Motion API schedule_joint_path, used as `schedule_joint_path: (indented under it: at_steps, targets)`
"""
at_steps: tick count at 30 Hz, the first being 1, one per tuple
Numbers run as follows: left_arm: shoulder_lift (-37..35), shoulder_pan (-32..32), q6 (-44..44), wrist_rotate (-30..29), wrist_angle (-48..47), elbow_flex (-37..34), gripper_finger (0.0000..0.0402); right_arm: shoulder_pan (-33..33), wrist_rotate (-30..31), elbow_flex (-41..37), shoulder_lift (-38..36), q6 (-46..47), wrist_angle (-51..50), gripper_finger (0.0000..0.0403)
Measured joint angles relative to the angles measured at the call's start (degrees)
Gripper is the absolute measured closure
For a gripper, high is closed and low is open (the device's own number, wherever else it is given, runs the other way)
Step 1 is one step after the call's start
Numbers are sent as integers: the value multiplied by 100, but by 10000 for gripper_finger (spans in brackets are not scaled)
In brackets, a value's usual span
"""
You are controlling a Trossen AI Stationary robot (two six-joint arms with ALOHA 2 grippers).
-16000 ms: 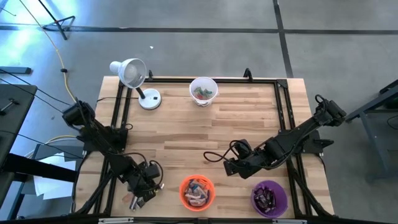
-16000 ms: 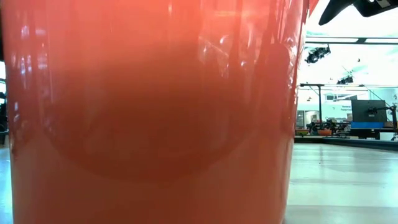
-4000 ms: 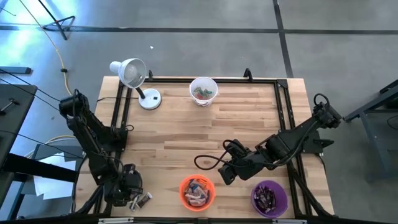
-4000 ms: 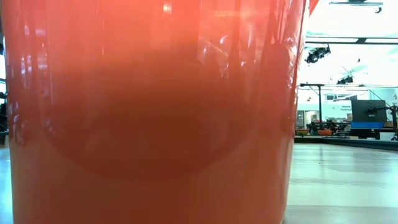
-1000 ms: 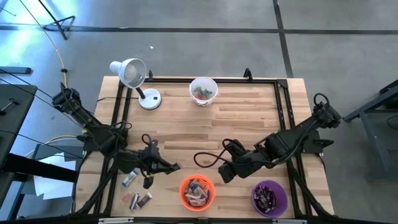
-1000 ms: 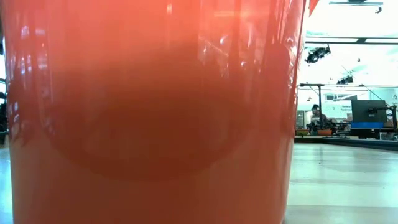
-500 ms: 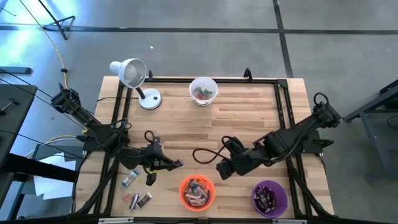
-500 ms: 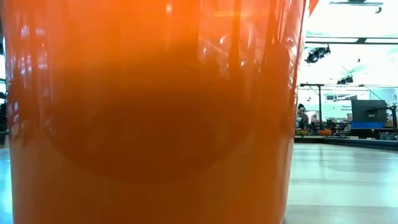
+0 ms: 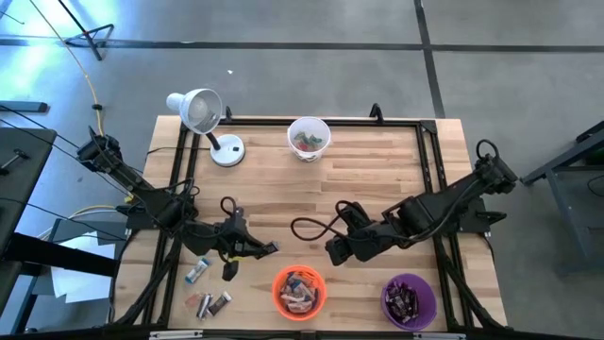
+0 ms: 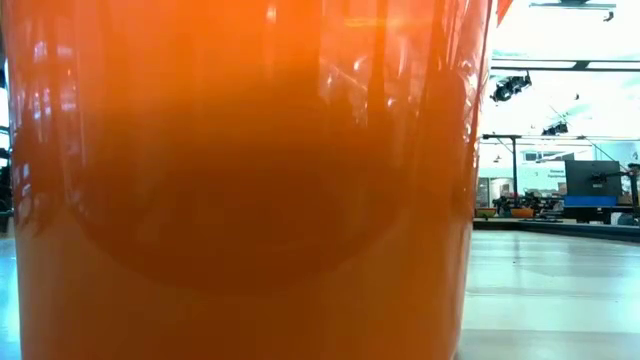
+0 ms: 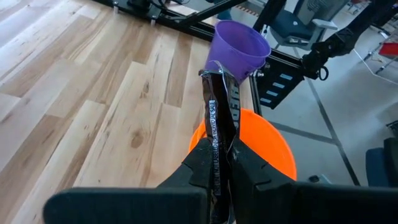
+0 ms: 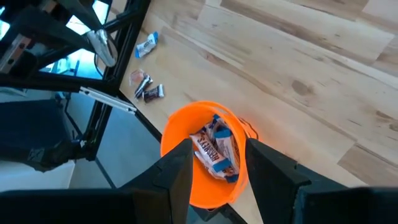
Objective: Organize candy in baskets
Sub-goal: Put the dark brown chocolate bar into the dark purple bucket
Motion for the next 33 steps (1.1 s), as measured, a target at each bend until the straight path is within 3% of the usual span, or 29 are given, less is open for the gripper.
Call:
schedule_joint_path:
  at_steps: [14,18,21,25,29,33]
  targets:
    - [0,0,-2,-1,0,1,389,-399,-6,-1,0,264,80,261]
    - [0,0,-13,-1,7,1,389,-521,-535,-1,0,857,83,261]
    - [0,0,-12,-41,106,1,389,-512,-145,-3,53,226,497,261]
    - [0,71,-3,-132,363,1,389,-466,523,-5,80,-938,1792,261]
    - [-2,209,85,-146,668,1,389,-513,586,3,211,-1749,2339,261]
    - [-2,364,90,-126,743,5,389,-552,533,1,436,-1901,2385,261]
